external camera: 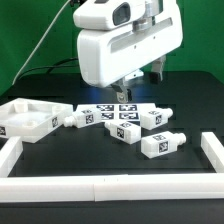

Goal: Assemble one leg

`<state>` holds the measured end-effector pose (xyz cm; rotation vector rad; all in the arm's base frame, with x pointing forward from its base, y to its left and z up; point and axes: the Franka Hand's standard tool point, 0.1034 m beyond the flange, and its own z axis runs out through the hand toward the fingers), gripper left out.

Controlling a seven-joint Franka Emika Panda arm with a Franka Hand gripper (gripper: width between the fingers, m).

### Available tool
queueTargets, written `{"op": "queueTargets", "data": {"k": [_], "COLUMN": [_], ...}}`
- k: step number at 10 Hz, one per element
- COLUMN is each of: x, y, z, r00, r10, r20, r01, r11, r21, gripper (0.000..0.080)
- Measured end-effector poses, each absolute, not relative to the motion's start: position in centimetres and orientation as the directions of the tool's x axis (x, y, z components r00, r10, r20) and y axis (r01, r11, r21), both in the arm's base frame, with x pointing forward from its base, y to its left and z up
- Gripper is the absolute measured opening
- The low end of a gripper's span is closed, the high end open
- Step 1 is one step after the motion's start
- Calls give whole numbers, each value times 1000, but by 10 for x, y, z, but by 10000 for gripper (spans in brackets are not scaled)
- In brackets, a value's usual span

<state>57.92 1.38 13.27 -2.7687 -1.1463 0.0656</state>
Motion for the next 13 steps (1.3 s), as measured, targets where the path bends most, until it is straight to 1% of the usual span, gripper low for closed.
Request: {"op": "queueTargets", "data": {"k": [5, 6, 7, 9, 10, 13], "x": [579, 581, 584, 588, 587, 588], "y": [14, 18, 27, 42, 48, 43], "z": [132, 131, 128, 121, 118, 118], "r00": [706, 678, 610, 511, 500, 509], "r10": [708, 735, 792, 859, 866, 860], "r20": [14, 19, 28, 28, 29, 30], "r01": [701, 731, 790, 859, 866, 861], "r11": [-697, -671, -606, -510, -498, -508], "r21": [-148, -123, -92, -46, -42, -42], "gripper": [650, 650, 650, 650, 650, 650]}}
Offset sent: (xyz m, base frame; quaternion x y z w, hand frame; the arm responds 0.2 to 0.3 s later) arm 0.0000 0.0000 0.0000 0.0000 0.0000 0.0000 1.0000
